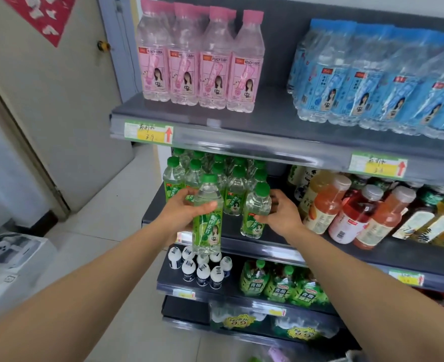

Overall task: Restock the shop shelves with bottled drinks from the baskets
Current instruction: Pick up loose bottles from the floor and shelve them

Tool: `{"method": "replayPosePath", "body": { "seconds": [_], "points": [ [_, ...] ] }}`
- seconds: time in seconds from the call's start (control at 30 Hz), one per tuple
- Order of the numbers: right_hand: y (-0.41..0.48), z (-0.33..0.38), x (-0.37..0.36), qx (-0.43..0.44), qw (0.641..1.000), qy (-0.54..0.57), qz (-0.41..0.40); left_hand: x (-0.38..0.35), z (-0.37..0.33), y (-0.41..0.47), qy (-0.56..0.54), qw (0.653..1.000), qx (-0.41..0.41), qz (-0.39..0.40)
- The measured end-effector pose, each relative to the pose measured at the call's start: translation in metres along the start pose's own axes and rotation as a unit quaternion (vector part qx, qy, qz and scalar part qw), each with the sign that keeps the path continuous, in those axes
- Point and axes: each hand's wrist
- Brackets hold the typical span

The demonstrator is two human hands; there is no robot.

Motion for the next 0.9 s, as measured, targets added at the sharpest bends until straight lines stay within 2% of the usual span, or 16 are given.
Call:
{"method": "replayPosePath", "body": {
  "seconds": [0.27, 0.67, 0.9],
  "points": [
    [0.016, -0.027, -0.008, 0.003, 0.997, -0.077, 0.029, -0.013, -0.004, 0.015, -0.001, 1.000, -0.009, 0.003],
    [0.023, -0.033, -0.009, -0.010, 0.999, -0.036, 0.019, -0.022, -0.007, 0.042, 0.019, 0.999, -0.017, 0.023],
    [0.022, -0.036, -0.009, -0.016, 1.000, -0.021, 0.007, -0.031, -0.013, 0.061, 0.031, 0.998, -0.048, 0.031]
  ]
}}
Point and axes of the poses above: each hand's wrist, its own y-axis towards the middle knuckle, its own x-axis out of the back of the hand, z = x × y, and after that the axes turned 15 degrees about x, right-handed
